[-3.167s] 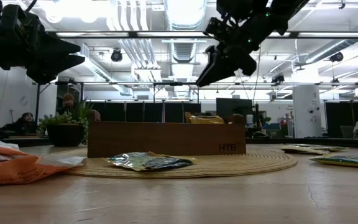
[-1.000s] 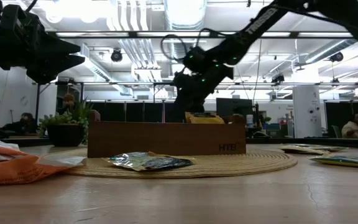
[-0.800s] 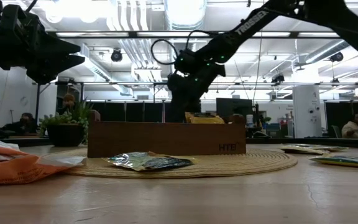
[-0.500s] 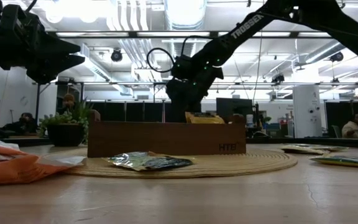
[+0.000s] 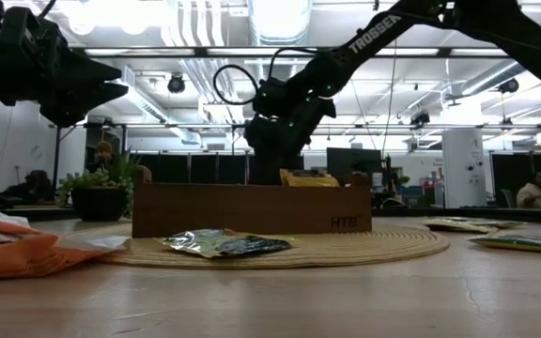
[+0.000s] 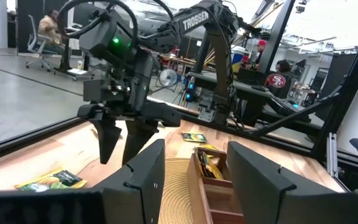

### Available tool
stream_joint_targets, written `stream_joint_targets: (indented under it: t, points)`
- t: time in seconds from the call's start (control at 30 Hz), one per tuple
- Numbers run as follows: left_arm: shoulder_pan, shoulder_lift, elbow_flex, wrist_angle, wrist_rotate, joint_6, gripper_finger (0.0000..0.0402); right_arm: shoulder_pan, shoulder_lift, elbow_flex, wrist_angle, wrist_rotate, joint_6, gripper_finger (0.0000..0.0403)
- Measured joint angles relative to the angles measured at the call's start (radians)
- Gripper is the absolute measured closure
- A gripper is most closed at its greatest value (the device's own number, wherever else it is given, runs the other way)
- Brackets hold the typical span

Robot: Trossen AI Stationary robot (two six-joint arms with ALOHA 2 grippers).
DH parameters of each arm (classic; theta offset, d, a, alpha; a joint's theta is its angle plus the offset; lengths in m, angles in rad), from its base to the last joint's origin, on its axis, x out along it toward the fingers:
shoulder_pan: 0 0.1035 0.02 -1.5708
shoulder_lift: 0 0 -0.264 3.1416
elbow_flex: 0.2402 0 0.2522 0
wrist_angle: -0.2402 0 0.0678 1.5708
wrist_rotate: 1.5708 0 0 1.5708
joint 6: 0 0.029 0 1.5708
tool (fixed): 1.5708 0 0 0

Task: Pick & Place Tea
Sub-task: Put the orange tea bag into the right section of the wooden organizer

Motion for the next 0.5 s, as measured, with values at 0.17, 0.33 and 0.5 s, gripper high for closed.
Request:
stream_joint_targets:
  t: [0.17, 0.33, 0.5]
  points:
    - [0.0, 0.0, 0.0, 0.0, 0.0, 0.0, 0.0234, 0.001, 0.002, 0.028, -0.006, 0.0, -0.008, 0.0179]
    - [0.0, 0.0, 0.0, 0.0, 0.0, 0.0, 0.0234, -0.003, 0.001, 0.03, -0.018, 0.002, -0.042, 0.0179]
    - [0.0, 0.0, 0.0, 0.0, 0.0, 0.0, 0.0234, -0.018, 0.001, 0.03, -0.019, -0.014, -0.095, 0.0179]
